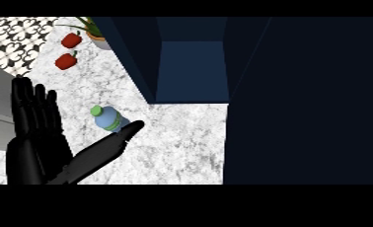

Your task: Pick up the bottled water, place it into the cabinet and close the cabinet

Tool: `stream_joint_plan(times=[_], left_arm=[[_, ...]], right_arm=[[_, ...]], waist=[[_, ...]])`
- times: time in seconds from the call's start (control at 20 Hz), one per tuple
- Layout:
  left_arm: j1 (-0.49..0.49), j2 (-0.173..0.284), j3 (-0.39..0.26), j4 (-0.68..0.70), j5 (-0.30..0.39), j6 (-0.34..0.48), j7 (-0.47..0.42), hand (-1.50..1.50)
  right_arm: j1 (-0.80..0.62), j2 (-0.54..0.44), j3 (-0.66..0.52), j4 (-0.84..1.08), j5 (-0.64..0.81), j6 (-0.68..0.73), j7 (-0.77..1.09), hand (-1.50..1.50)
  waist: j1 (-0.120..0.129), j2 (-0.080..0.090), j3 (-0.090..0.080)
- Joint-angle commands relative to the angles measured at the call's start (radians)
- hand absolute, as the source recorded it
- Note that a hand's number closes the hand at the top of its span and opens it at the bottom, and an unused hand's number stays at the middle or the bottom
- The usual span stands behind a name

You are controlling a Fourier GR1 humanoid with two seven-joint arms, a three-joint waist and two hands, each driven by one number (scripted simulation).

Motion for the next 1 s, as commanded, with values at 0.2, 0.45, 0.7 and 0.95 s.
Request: stream_joint_plan(times=[0.2,0.45,0.7,0.95], left_arm=[[0.052,-0.001,-0.040,0.079,-0.017,0.089,-0.038,-1.50],[0.140,-0.001,-0.064,0.073,-0.043,0.149,-0.065,-1.50],[0.079,-0.001,0.041,0.201,0.081,0.168,-0.155,-1.50],[0.182,0.016,0.082,0.292,0.359,0.124,-0.437,-1.50]], right_arm=[[0.212,0.011,0.089,-0.171,0.037,0.030,-0.026,-1.50],[0.293,-0.003,0.092,-0.182,0.033,0.063,-0.083,-1.50],[0.233,-0.019,0.013,-0.175,-0.033,0.056,-0.061,-1.50],[0.366,-0.032,0.065,-0.217,0.011,0.096,-0.129,-1.50]], waist=[[-0.005,0.000,-0.001],[-0.003,-0.002,-0.001],[0.002,0.003,-0.002],[-0.001,0.001,-0.004]])
